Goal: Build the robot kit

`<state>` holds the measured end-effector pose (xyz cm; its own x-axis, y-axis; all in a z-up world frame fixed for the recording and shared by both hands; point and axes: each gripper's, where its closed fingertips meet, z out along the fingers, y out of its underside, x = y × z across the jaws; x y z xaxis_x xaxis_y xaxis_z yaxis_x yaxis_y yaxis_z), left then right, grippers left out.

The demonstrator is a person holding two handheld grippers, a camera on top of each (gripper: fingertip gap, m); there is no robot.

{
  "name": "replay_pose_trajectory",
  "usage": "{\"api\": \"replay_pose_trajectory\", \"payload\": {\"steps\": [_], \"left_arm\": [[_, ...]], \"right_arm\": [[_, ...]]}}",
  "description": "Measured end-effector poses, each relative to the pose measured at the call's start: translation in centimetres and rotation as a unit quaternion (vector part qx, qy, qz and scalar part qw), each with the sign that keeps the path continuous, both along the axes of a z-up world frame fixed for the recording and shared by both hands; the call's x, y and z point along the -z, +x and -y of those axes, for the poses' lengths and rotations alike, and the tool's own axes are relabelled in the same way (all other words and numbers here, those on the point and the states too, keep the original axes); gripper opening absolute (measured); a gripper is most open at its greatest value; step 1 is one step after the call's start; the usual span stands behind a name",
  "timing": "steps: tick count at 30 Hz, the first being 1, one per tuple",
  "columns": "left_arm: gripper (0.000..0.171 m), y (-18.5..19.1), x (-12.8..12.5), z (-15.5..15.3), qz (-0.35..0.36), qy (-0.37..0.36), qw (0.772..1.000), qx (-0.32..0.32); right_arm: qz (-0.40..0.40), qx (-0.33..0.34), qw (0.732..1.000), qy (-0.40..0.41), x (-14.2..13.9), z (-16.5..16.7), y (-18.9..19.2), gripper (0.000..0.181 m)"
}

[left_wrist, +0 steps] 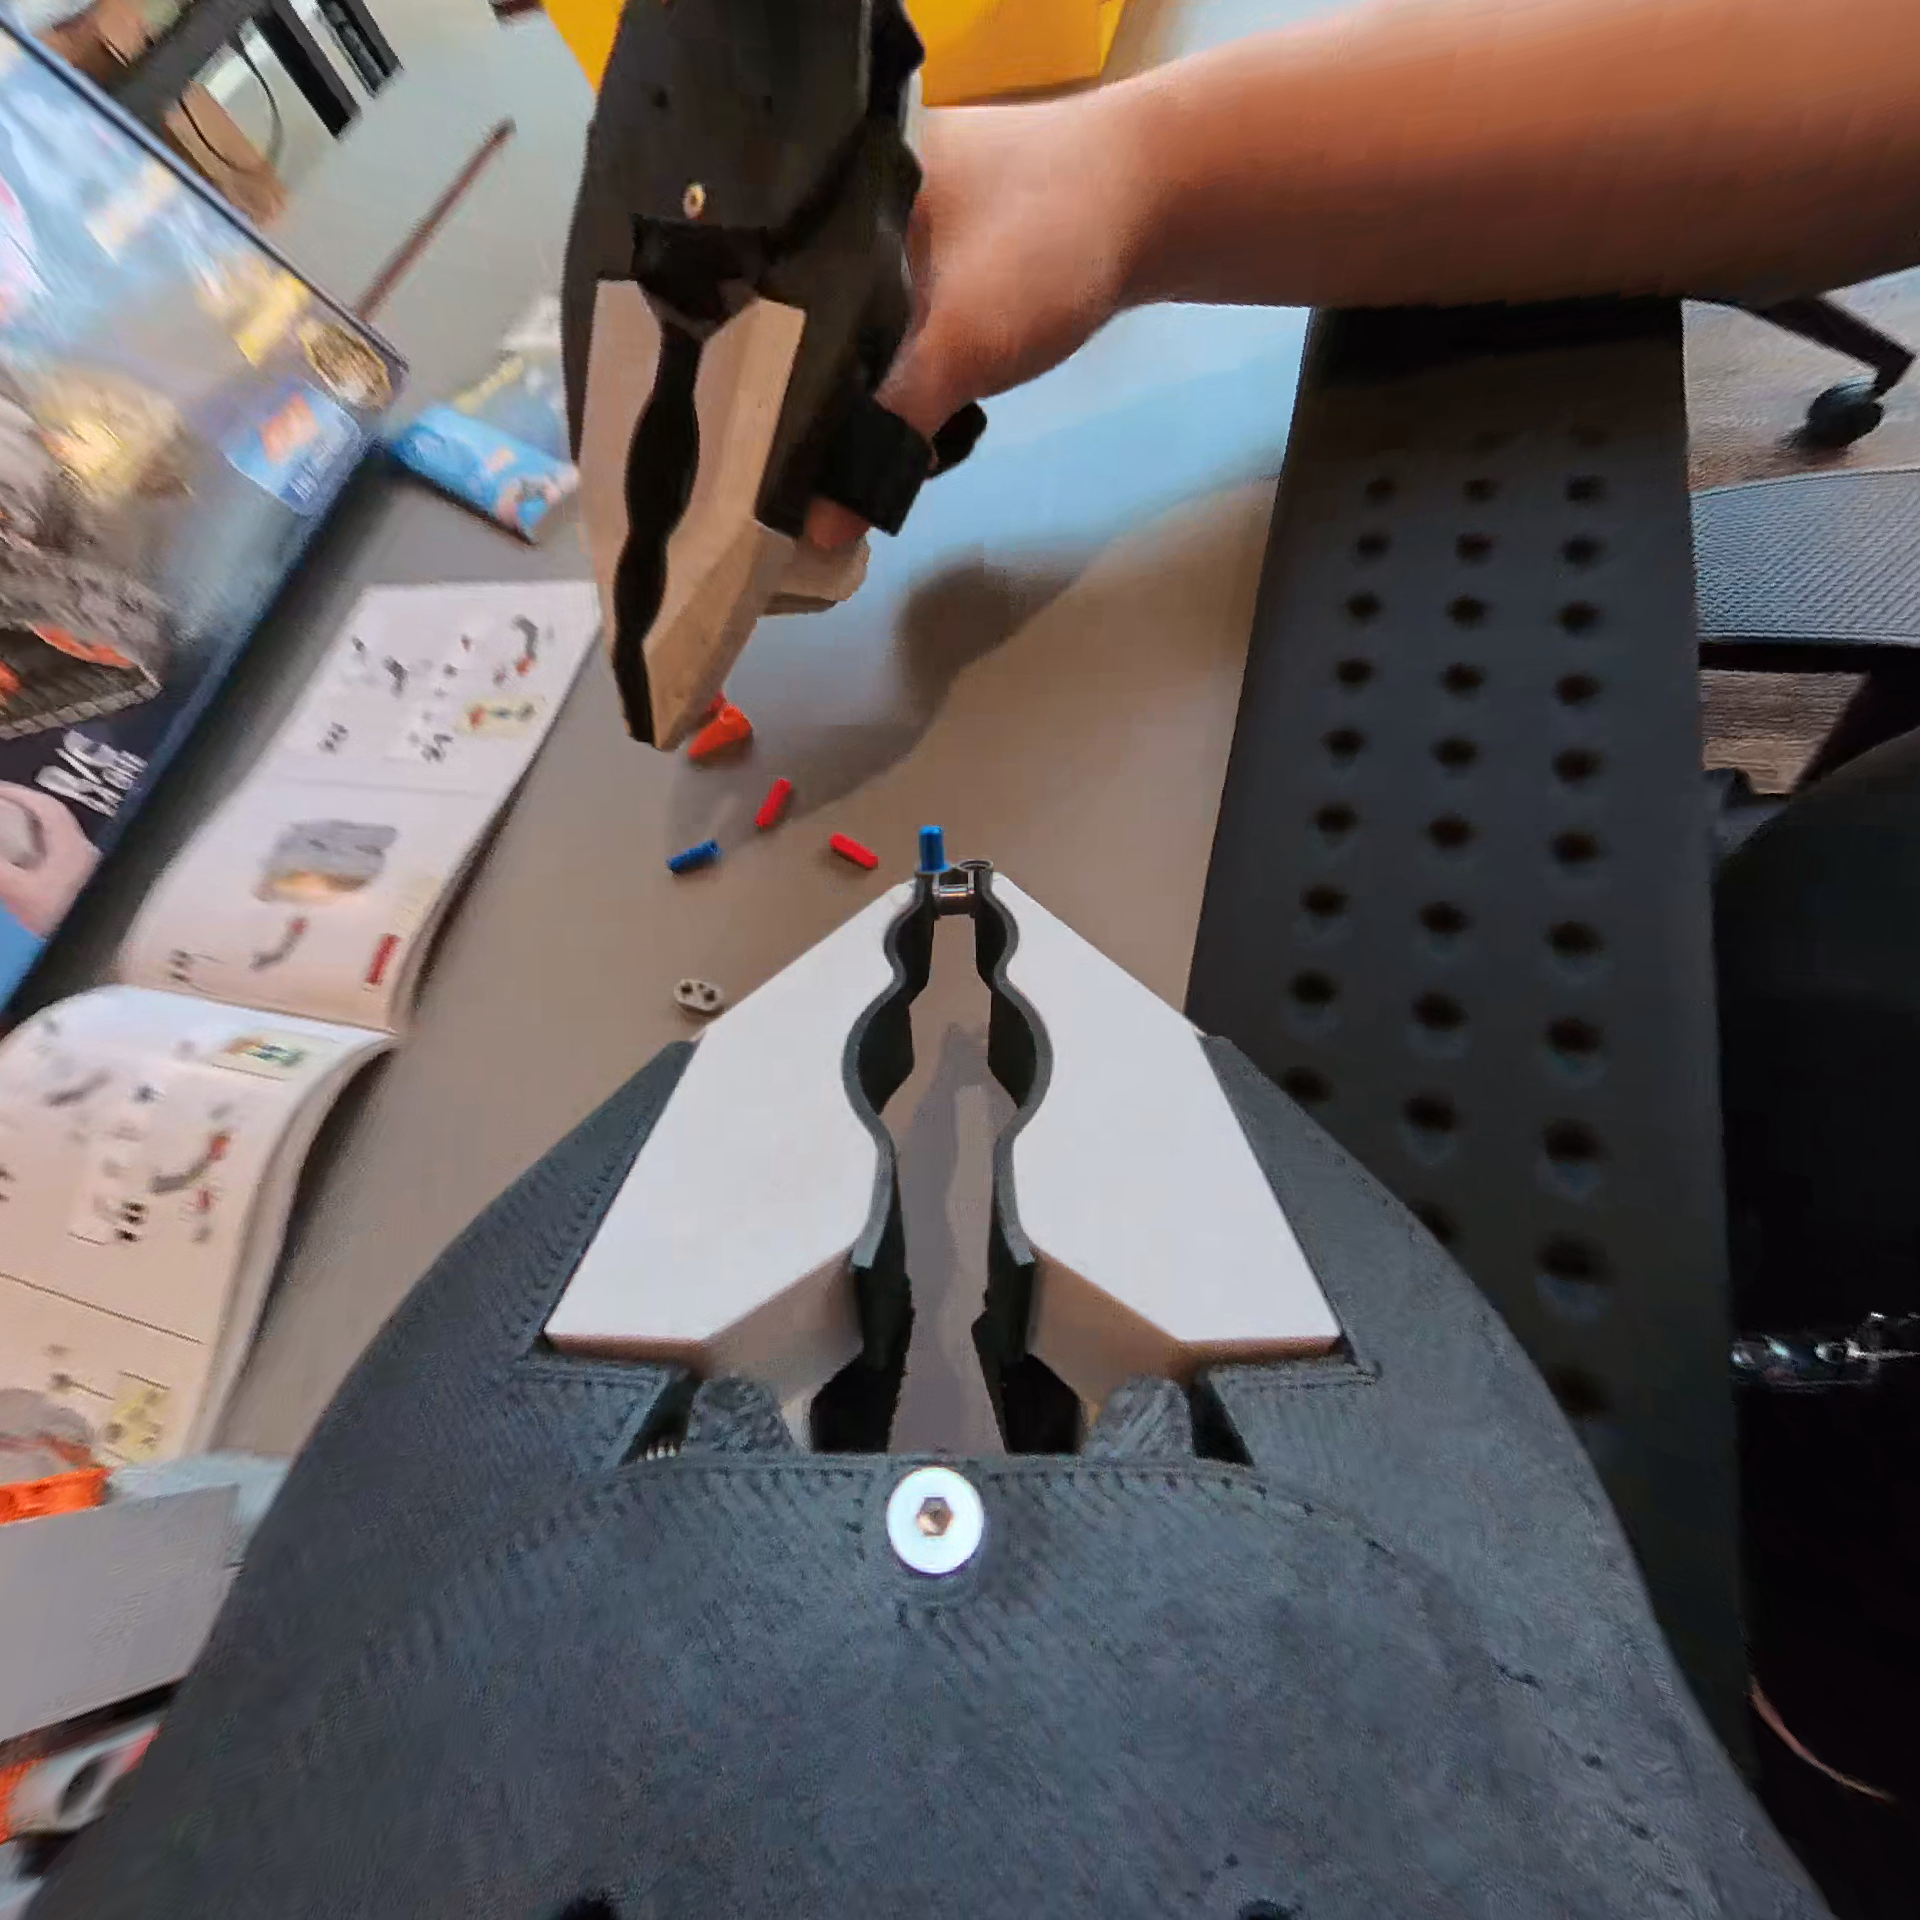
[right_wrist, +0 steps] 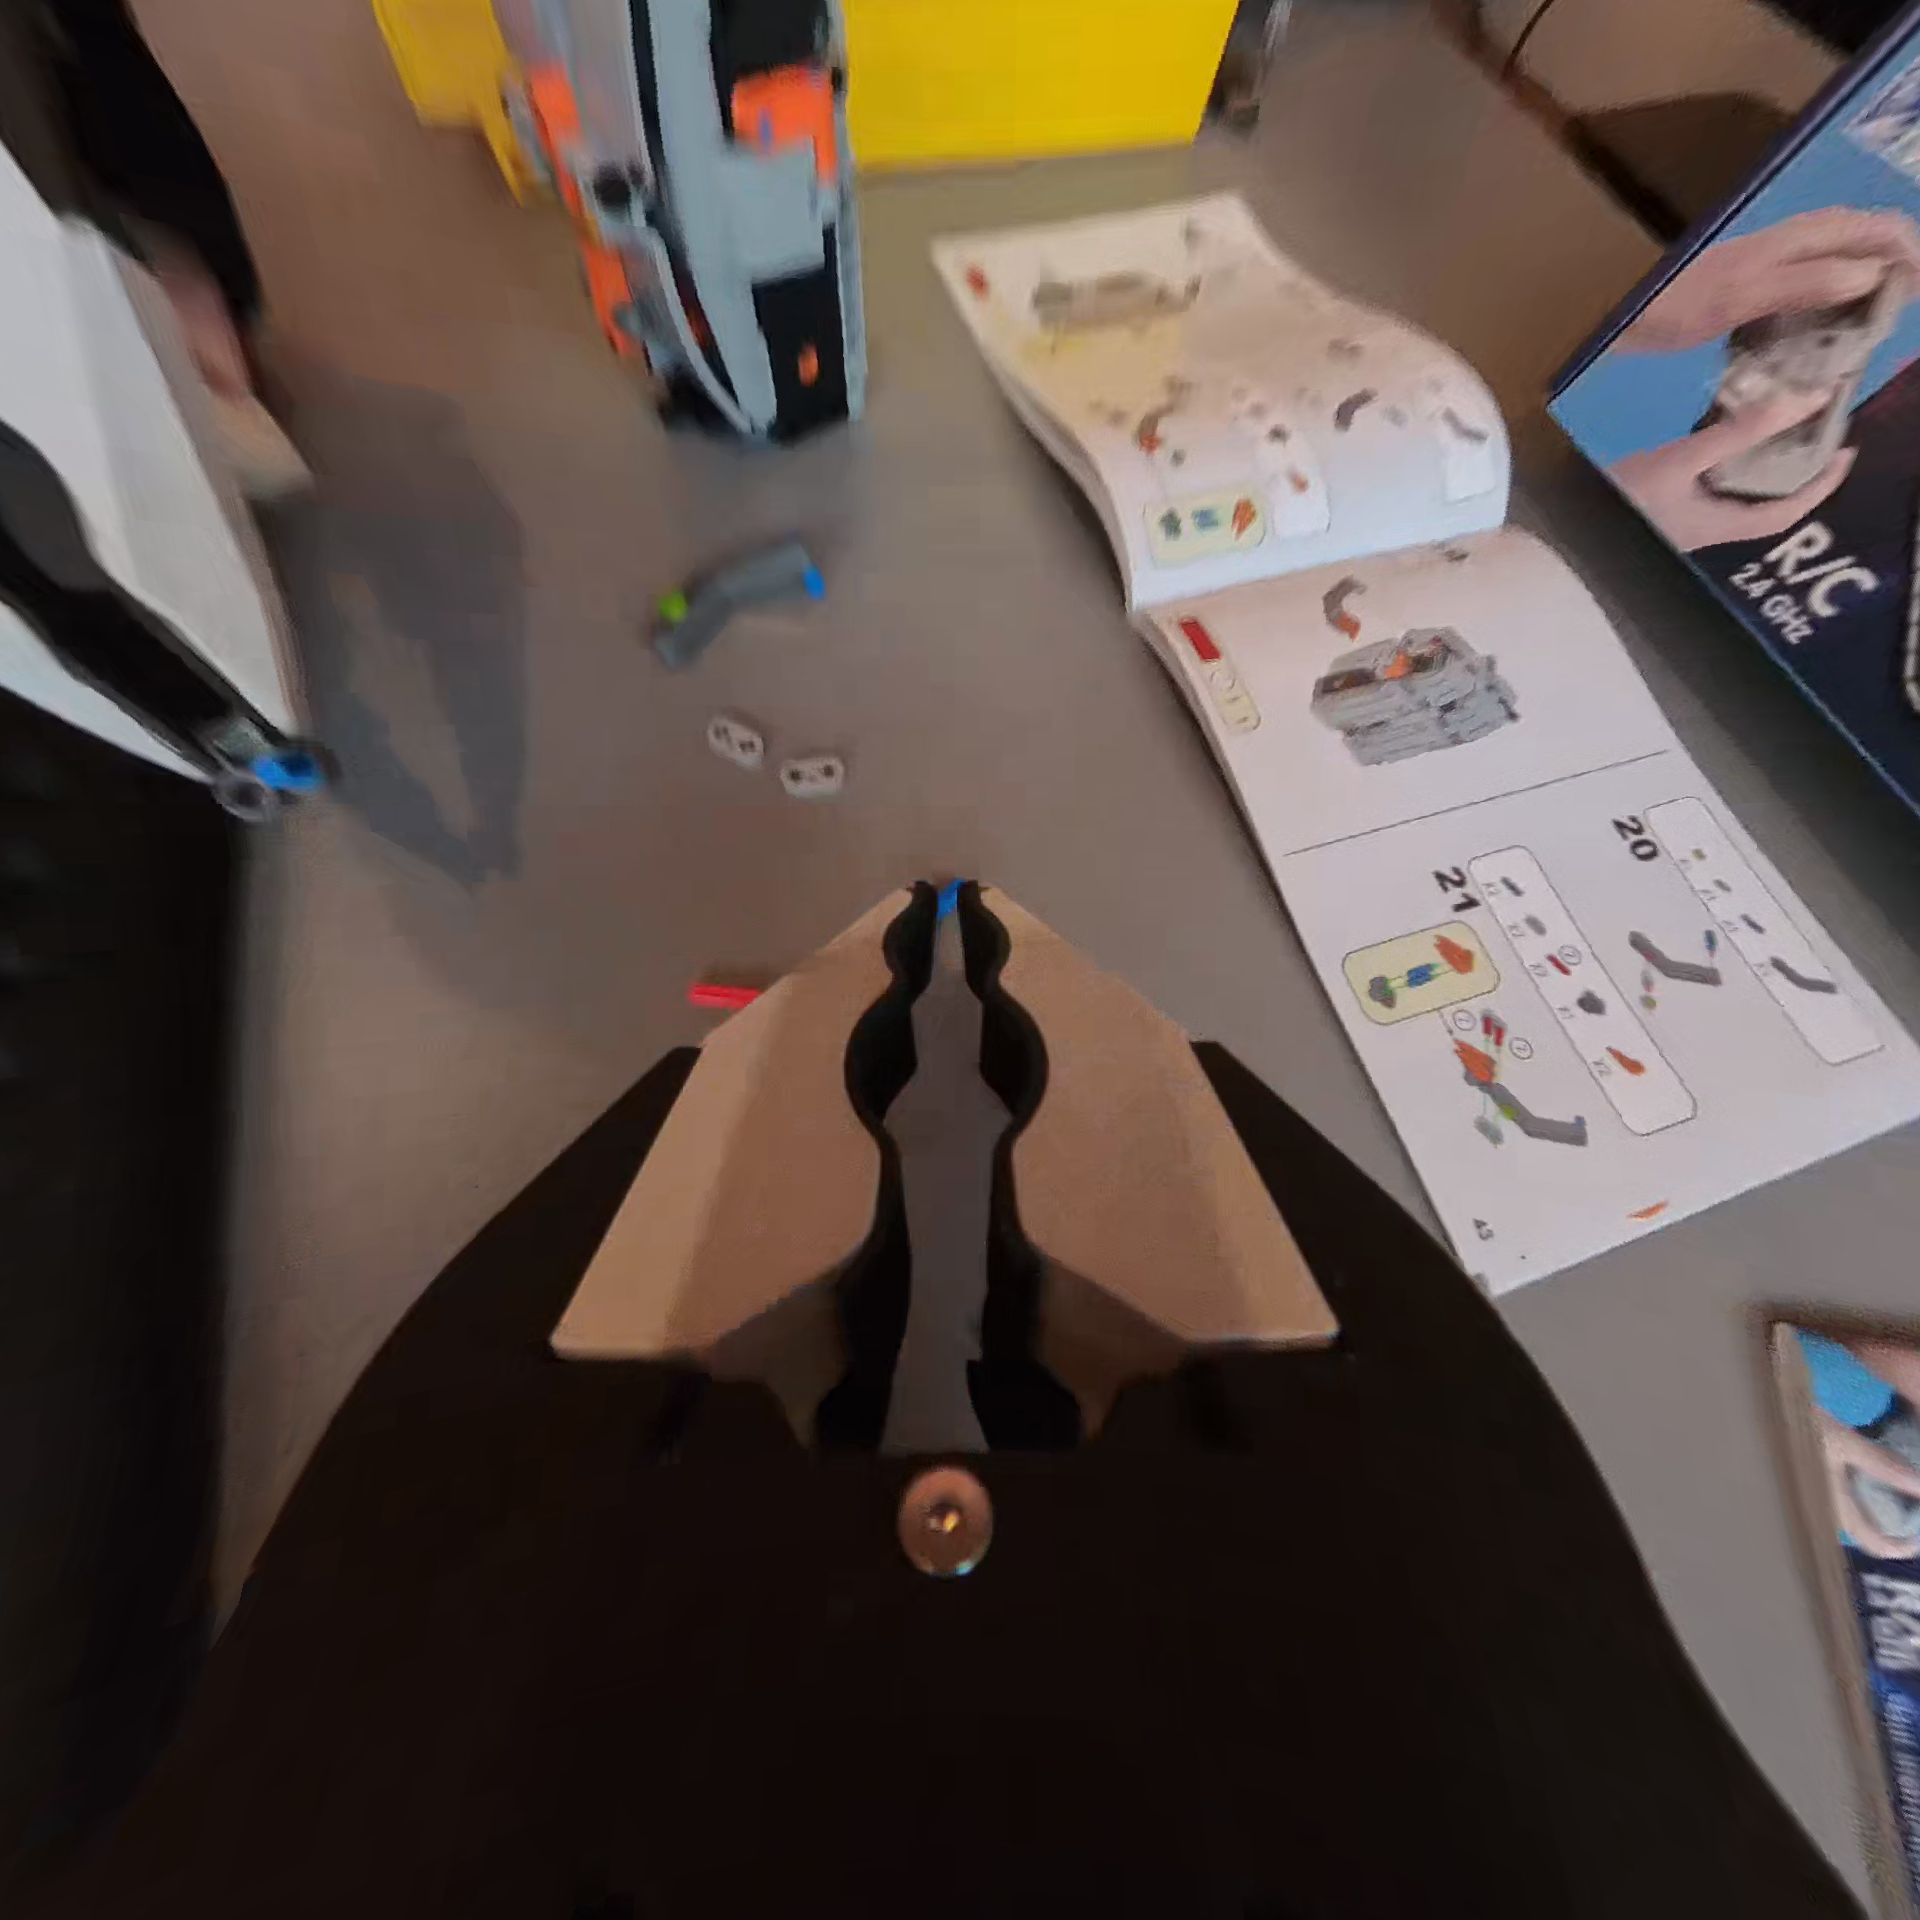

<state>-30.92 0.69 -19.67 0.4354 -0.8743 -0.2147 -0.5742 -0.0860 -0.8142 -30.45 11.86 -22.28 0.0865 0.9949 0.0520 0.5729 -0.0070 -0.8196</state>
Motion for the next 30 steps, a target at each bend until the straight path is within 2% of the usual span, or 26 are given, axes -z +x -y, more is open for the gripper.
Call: {"api": "replay_pose_trajectory", "payload": {"steps": [2,4,5,7,8,11,14,16,17,19,20,23,30], "left_arm": [[0.006,-0.3,0.5,-0.1,0.0,-0.02,1.0,-0.006],[0.006,-0.6,0.7,-0.2,-0.001,-0.025,1.0,-0.009],[0.006,-0.8,0.7,-0.2,-0.001,-0.026,1.0,-0.011],[0.006,-1.1,0.7,-0.1,-0.002,-0.026,1.0,-0.017],[0.006,-1.3,0.6,0.0,-0.002,-0.025,1.0,-0.019],[0.006,-1.8,0.8,0.1,-0.004,-0.025,0.999,-0.028],[0.006,-2.1,0.9,0.1,-0.004,-0.021,0.999,-0.035],[0.006,-2.1,1.0,0.0,0.002,-0.022,0.999,-0.036],[0.006,-2.1,1.0,0.0,0.005,-0.023,0.999,-0.035],[0.006,-2.2,1.0,-0.1,0.004,-0.024,0.999,-0.033],[0.006,-2.2,1.0,-0.1,0.002,-0.023,0.999,-0.033],[0.006,-2.4,0.5,0.1,-0.004,-0.015,0.999,-0.034],[0.006,-2.9,0.7,0.1,-0.004,-0.014,0.999,-0.042]], "right_arm": [[0.094,-0.035,0.993,0.065,2.4,-0.7,0.2,0.005],[0.125,-0.081,0.981,0.122,3.0,-1.3,0.1,0.002],[0.123,-0.076,0.983,0.109,2.8,-1.7,-0.1,0.002],[0.136,-0.094,0.986,0.02,3.0,-0.8,-0.1,0.001],[0.128,-0.088,0.988,0.001,2.8,-1.0,-0.3,0.002],[0.124,-0.032,0.991,-0.048,2.8,-1.2,-0.7,0.014],[0.098,0.013,0.993,-0.072,2.3,-0.3,-1.1,0.018],[0.11,0.027,0.992,-0.05,2.5,-0.6,-0.7,0.02],[0.114,0.017,0.993,-0.027,2.5,-0.9,-0.6,0.019],[0.127,-0.044,0.991,0.013,2.8,-0.8,-0.5,0.012],[0.142,-0.047,0.988,0.029,3.1,-1.6,-0.3,0.011],[0.128,-0.084,0.988,-0.021,2.9,-0.7,-0.8,0.0],[0.133,-0.107,0.984,-0.046,3.3,1.0,-1.5,0.0]]}}
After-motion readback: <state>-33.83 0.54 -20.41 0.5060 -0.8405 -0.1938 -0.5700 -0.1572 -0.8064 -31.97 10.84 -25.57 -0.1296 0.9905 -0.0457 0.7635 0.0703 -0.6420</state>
